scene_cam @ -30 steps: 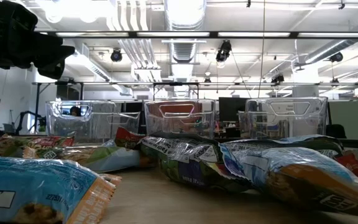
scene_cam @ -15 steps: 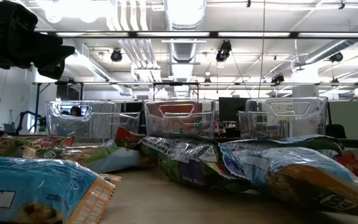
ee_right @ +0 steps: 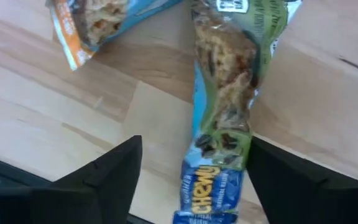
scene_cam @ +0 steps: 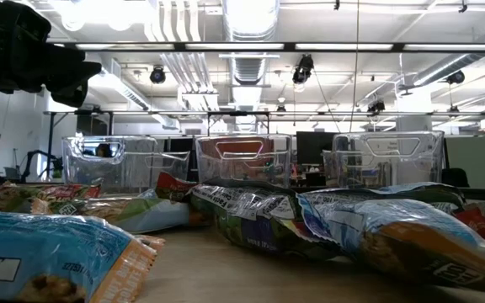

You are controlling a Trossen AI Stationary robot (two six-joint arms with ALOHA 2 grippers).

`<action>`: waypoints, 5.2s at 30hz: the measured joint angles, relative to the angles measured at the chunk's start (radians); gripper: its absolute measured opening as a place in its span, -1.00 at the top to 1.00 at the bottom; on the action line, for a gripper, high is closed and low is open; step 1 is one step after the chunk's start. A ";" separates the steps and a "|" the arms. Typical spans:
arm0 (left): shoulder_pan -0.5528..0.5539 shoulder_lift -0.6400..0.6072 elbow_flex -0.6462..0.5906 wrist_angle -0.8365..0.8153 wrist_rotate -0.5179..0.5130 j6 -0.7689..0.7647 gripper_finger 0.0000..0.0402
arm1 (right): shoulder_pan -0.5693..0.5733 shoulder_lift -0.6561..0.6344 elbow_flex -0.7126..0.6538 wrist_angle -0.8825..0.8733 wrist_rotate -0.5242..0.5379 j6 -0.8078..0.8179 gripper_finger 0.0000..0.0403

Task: Pick and place Granola Bars by type
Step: Put the blue granola bar into the right transparent bin

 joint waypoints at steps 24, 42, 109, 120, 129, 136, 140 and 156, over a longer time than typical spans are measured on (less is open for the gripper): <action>0.000 0.000 0.000 0.000 0.000 0.000 0.33 | -0.012 -0.065 0.108 -0.083 0.016 -0.225 0.76; 0.000 0.000 0.000 0.000 0.000 0.000 0.33 | -0.486 -0.407 0.193 -0.461 0.568 -0.472 0.66; 0.000 0.000 0.000 0.000 0.000 0.000 0.33 | -1.054 0.310 0.579 -0.559 0.135 -1.930 -0.38; 0.000 0.000 0.000 0.000 0.000 0.000 0.33 | -1.046 0.313 0.517 -0.549 0.139 -1.943 -0.31; 0.000 0.000 0.000 0.000 0.000 0.000 0.33 | -1.015 0.312 0.475 -0.545 0.139 -1.940 -0.24; 0.000 0.000 0.000 0.000 0.000 0.000 0.33 | -0.997 0.313 0.456 -0.532 0.089 -1.939 -0.01; 0.000 0.000 0.000 0.000 0.000 0.000 0.33 | -0.996 0.313 0.456 -0.530 0.089 -1.944 0.22; 0.000 0.000 0.000 0.000 0.000 0.000 0.33 | -0.996 0.176 0.507 -0.543 0.103 -1.914 0.89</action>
